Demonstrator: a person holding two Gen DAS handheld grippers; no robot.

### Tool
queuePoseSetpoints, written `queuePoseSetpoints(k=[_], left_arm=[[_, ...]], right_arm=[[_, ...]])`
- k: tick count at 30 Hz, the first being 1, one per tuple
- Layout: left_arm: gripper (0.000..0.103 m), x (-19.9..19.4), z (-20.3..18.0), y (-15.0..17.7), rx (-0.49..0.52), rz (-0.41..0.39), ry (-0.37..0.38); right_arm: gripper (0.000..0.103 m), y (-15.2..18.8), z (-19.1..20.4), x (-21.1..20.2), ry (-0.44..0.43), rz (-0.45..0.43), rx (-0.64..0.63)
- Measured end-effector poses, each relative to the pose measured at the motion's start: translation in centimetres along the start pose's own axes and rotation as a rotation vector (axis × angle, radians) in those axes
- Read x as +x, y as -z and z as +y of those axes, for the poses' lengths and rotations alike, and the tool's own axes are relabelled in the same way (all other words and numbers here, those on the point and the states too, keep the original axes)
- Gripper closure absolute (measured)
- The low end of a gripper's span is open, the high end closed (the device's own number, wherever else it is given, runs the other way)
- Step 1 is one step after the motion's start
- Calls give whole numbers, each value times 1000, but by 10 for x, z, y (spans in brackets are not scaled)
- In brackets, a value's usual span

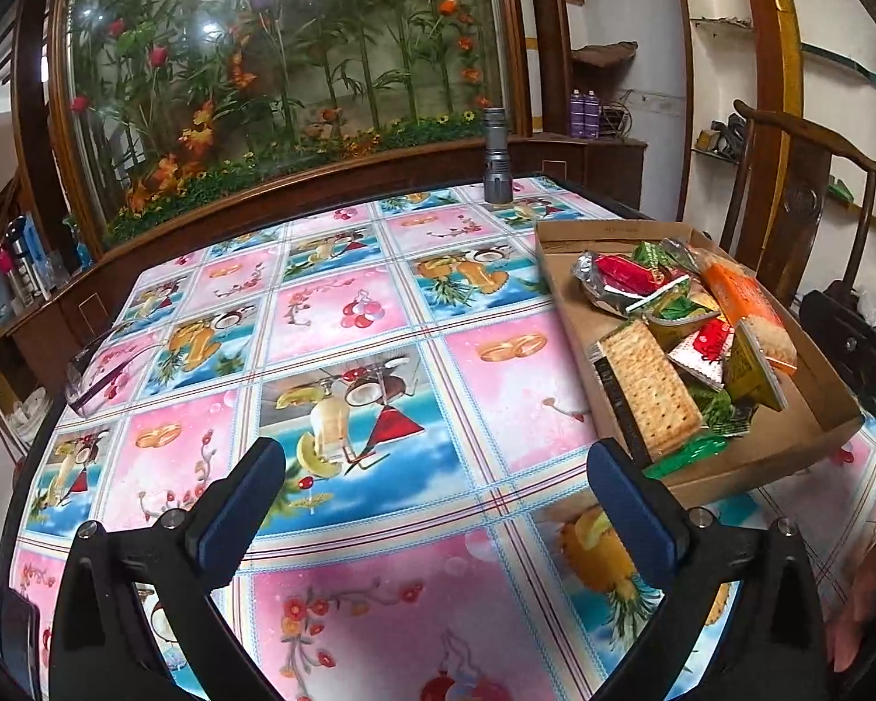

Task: Organize snacks

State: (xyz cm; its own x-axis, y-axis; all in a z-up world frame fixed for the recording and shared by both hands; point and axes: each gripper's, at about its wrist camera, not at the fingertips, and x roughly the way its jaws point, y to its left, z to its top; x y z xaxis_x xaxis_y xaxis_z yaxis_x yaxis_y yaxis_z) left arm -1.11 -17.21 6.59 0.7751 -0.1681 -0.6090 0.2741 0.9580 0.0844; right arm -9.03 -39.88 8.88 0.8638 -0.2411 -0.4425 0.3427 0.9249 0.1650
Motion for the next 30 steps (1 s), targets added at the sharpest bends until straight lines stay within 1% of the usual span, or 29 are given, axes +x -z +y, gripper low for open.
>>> queuePoseSetpoints(k=[3,6,12,17,30], left_arm=[[0,0,-2,0,2,0,-4],[0,-1,-4,0,15,-5,-32],[0,-4,-10,1,42,-26,-61],[0,-4,-10,1,41,-19,-58],[0,-4,-8,1,32,-12,-79]], right_arm=[[1,1,1,-1,-4,-4,-6],[1,2,3,-3,-8,-8,-15],[1,1,5,-3,-14,-9,-19],[1,1,7,-2,-16,-10,-21],[1,3,9,-1,-19,-9,-23]])
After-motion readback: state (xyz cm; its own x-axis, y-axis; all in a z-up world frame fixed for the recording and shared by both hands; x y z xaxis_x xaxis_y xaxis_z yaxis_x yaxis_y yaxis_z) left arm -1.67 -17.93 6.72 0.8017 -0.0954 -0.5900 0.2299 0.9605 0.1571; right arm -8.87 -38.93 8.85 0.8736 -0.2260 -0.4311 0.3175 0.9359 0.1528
